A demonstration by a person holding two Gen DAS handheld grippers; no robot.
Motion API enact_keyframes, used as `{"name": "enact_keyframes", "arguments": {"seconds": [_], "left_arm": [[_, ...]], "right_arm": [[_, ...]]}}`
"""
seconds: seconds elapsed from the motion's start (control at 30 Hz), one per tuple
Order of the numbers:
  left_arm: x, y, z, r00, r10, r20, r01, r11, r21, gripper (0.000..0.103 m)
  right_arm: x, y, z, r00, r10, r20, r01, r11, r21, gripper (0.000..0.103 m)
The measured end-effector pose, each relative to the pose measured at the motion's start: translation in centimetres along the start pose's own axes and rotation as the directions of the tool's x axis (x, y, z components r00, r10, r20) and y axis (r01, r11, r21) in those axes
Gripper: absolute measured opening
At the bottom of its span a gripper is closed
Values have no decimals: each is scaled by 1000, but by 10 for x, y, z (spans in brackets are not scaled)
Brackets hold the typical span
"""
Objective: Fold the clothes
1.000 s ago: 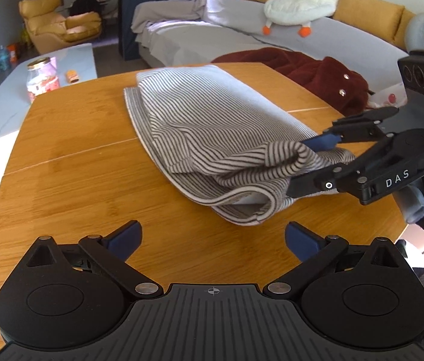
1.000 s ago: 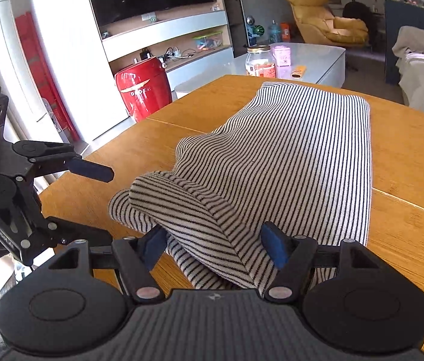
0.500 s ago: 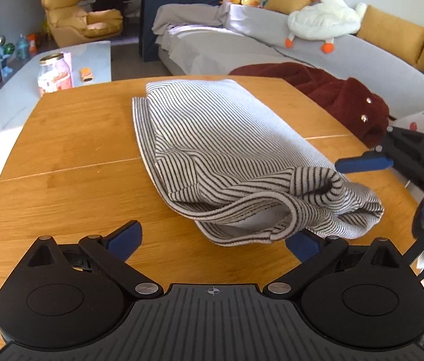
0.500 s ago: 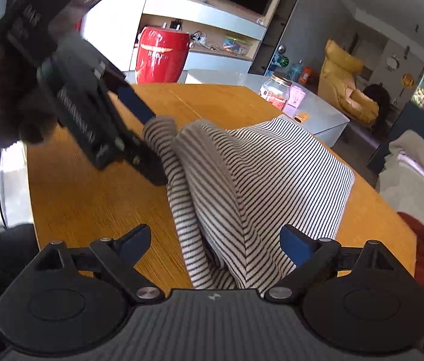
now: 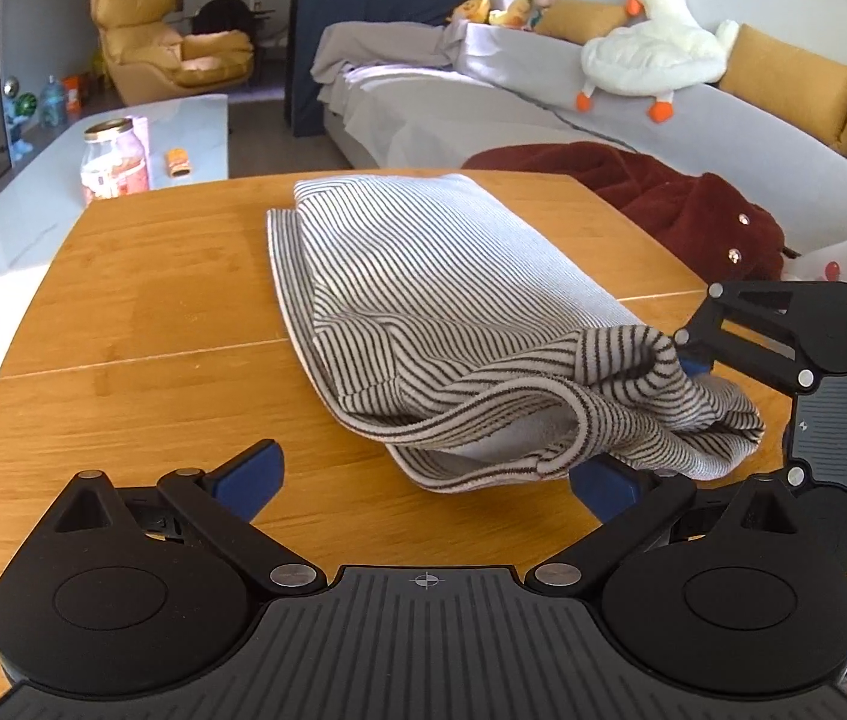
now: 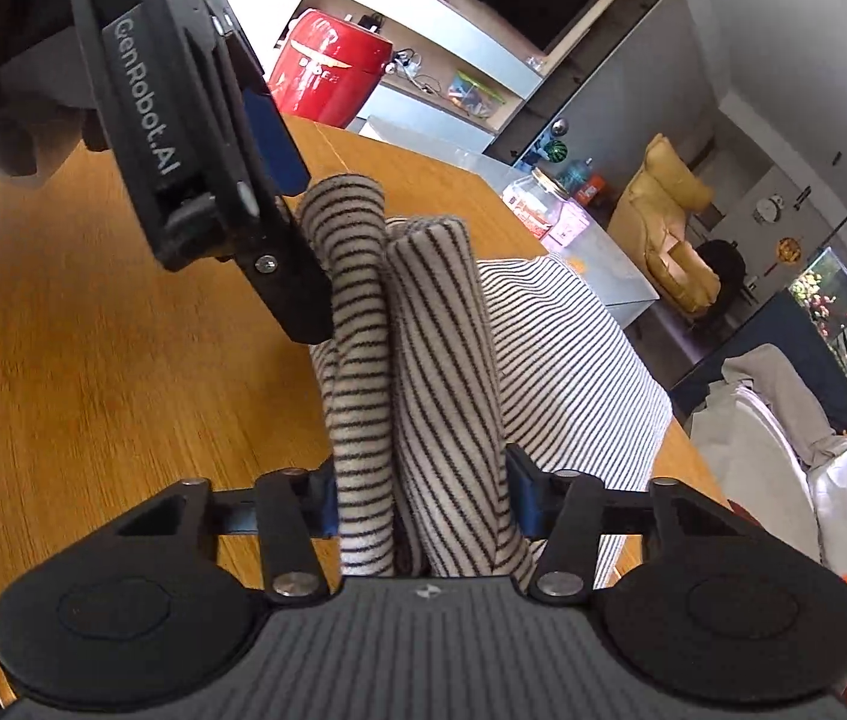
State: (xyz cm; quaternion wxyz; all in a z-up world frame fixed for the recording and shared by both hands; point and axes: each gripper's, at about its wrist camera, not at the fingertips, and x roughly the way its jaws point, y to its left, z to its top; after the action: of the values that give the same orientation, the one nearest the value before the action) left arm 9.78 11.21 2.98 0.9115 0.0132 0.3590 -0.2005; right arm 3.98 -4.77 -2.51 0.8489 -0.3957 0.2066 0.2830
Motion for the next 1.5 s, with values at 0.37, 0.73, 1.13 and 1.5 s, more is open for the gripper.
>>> {"name": "enact_keyframes", "arguments": {"seconds": [0.37,0.73,1.13,1.5], "left_arm": [[-28,45,27,976,-179,125,192,976,-100,103],[83,47,60,996,-81,-48,86,992,96,100],[69,63,39,964,-252,-83,259,962,88,82],[-2,69,62,974,-214,70,205,972,111,90]], "right_arm": [[-3,-17,4,997,57,-60,-59,998,-20,29],[-47,-36,28,953,261,-152,-276,957,-88,25],[15,-158,100,925,342,-164,-373,899,-228,25],[144,-175,80,905,413,-104,-421,905,-68,38]]}}
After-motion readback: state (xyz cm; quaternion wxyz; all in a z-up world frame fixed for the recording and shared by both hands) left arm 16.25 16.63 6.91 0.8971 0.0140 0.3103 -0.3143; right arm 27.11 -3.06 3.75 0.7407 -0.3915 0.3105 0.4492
